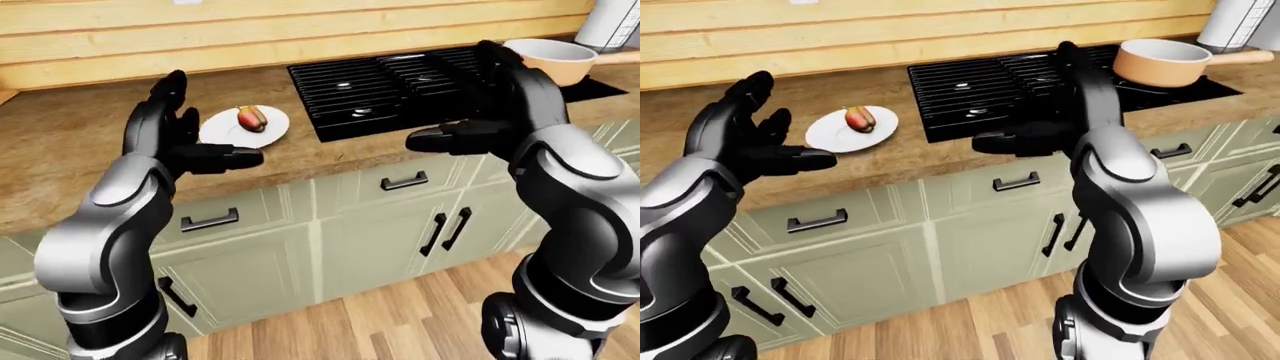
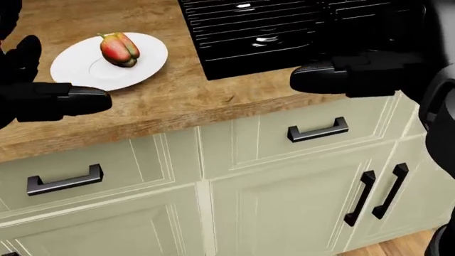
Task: Pick the bell pepper from the plate and place it in the pan.
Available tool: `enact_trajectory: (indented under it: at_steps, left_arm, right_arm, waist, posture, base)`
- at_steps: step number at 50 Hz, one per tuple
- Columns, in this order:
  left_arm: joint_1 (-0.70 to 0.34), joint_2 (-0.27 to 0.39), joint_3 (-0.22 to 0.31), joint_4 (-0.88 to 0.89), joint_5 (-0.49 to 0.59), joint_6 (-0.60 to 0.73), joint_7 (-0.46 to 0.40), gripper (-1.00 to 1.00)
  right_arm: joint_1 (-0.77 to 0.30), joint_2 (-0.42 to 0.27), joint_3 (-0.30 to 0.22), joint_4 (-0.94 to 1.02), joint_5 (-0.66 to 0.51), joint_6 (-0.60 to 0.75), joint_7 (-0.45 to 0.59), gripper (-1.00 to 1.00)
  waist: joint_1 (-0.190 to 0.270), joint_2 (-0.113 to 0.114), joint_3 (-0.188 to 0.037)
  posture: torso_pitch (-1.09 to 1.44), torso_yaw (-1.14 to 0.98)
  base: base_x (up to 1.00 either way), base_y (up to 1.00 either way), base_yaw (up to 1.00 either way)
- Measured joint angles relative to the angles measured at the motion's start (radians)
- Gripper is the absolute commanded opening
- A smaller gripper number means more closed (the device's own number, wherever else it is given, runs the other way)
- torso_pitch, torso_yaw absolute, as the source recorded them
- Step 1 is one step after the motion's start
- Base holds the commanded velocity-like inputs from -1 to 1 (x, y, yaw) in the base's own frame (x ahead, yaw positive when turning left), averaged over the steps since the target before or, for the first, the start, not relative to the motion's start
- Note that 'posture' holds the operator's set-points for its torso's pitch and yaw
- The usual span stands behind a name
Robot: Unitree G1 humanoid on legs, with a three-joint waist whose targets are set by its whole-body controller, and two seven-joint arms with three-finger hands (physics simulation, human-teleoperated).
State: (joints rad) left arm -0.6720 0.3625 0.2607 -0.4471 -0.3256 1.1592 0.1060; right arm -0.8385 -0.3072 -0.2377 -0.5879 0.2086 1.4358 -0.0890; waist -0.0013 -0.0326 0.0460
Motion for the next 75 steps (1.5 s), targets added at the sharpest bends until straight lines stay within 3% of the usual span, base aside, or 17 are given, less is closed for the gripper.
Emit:
enact_trajectory:
  at_steps: [10, 12, 15, 17, 22, 27, 33, 36, 42, 51, 53, 56, 59, 63, 68, 71, 75]
  left_arm:
    - [0.002, -0.001, 0.005, -0.016, 0.009, -0.030, 0.002, 1.00]
    - [0.017, -0.007, 0.004, -0.001, 0.009, -0.023, 0.002, 1.00]
    - [0.029, -0.009, 0.004, 0.012, 0.013, -0.005, 0.005, 1.00]
    - [0.023, -0.006, 0.009, 0.000, 0.017, -0.010, 0.006, 1.00]
    - [0.016, 0.001, 0.032, -0.031, 0.027, -0.050, 0.009, 1.00]
    - [0.044, -0.017, 0.001, -0.003, 0.012, -0.037, -0.001, 1.00]
    - [0.046, -0.020, -0.005, -0.008, 0.006, -0.038, -0.007, 1.00]
    - [0.035, -0.012, 0.009, -0.020, 0.011, -0.056, -0.006, 1.00]
    - [0.048, -0.008, 0.023, 0.000, 0.024, -0.051, 0.003, 1.00]
    - [0.047, -0.009, 0.017, 0.001, 0.023, -0.059, -0.001, 1.00]
    - [0.051, -0.020, 0.008, -0.001, 0.022, -0.062, -0.002, 1.00]
    - [0.054, -0.024, -0.010, 0.001, 0.011, -0.050, -0.009, 1.00]
    - [0.046, -0.018, -0.001, -0.012, 0.007, -0.048, -0.011, 1.00]
    - [0.036, -0.009, 0.016, -0.024, 0.013, -0.066, -0.007, 1.00]
    - [0.071, -0.008, 0.030, 0.012, 0.022, -0.033, 0.001, 1.00]
    - [0.053, -0.003, 0.029, -0.008, 0.021, -0.032, 0.002, 1.00]
    - [0.046, -0.013, 0.007, -0.026, 0.007, -0.056, -0.007, 1.00]
  right_arm:
    - [-0.016, -0.001, 0.014, -0.004, 0.002, 0.006, -0.001, 1.00]
    - [0.004, 0.005, 0.018, -0.006, 0.005, 0.015, 0.004, 1.00]
    - [0.013, 0.009, 0.018, -0.007, 0.010, 0.025, 0.010, 1.00]
    - [0.013, 0.008, 0.018, -0.011, 0.008, 0.016, 0.011, 1.00]
    - [-0.005, -0.010, 0.031, -0.023, 0.003, -0.003, 0.019, 1.00]
    - [0.001, -0.016, 0.016, -0.018, -0.020, 0.029, 0.021, 1.00]
    - [0.006, -0.016, 0.009, -0.013, -0.039, 0.032, 0.025, 1.00]
    - [-0.008, -0.011, 0.021, -0.018, -0.044, 0.006, 0.027, 1.00]
    - [-0.005, 0.006, 0.051, -0.002, -0.036, 0.011, 0.041, 1.00]
    - [-0.003, 0.015, 0.052, -0.006, -0.055, -0.005, 0.044, 1.00]
    - [0.001, 0.011, 0.045, -0.004, -0.059, -0.002, 0.044, 1.00]
    - [0.012, 0.012, 0.035, 0.006, -0.072, 0.011, 0.039, 1.00]
    - [0.000, 0.011, 0.042, 0.000, -0.077, 0.005, 0.040, 1.00]
    - [-0.015, 0.016, 0.051, -0.007, -0.081, -0.016, 0.043, 1.00]
    - [0.005, 0.039, 0.080, 0.016, -0.068, 0.010, 0.057, 1.00]
    - [-0.006, 0.032, 0.068, -0.003, -0.071, 0.005, 0.058, 1.00]
    - [-0.003, 0.022, 0.041, -0.011, -0.092, -0.005, 0.048, 1.00]
  waist:
    - [-0.020, 0.083, 0.011]
    - [-0.003, 0.060, 0.009]
    - [0.012, 0.064, -0.010]
    - [0.016, 0.048, -0.018]
    - [0.033, -0.008, 0.004]
    - [0.014, 0.037, 0.013]
    - [-0.007, 0.068, -0.008]
    - [-0.006, 0.102, -0.014]
    - [-0.003, 0.083, -0.010]
    - [0.012, -0.009, -0.011]
    - [0.000, 0.014, 0.000]
    - [-0.008, 0.002, -0.003]
    - [-0.005, 0.015, -0.002]
    - [-0.017, 0.071, 0.006]
    - [0.008, 0.039, 0.005]
    - [0.004, -0.003, -0.008]
    - [-0.011, 0.020, -0.011]
  posture:
    - [0.00, 0.00]
    - [0.00, 0.00]
    - [0.00, 0.00]
    - [0.00, 0.00]
    - [0.00, 0.00]
    - [0.00, 0.00]
    - [0.00, 0.00]
    - [0.00, 0.00]
    - [0.00, 0.00]
    - [0.00, 0.00]
    - [0.00, 0.00]
    - [0.00, 0.00]
    - [0.00, 0.00]
    - [0.00, 0.00]
    - [0.00, 0.00]
    - [0.00, 0.00]
    - [0.00, 0.00]
  base:
    - [0.05, 0.00, 0.02]
    - [0.00, 0.00, 0.43]
    - [0.00, 0.00, 0.65]
    - [0.00, 0.00, 0.55]
    - [0.00, 0.00, 0.00]
    - [0.00, 0.02, 0.00]
    - [0.10, 0.13, 0.00]
    - [0.11, 0.15, 0.00]
    - [0.11, 0.15, 0.00]
    - [0.10, 0.15, 0.00]
    - [0.10, 0.15, 0.00]
    - [0.10, 0.15, 0.00]
    - [0.05, 0.04, 0.00]
    - [0.00, 0.00, 0.00]
    - [0.06, 0.11, 0.00]
    - [0.07, 0.07, 0.00]
    - [0.12, 0.00, 0.00]
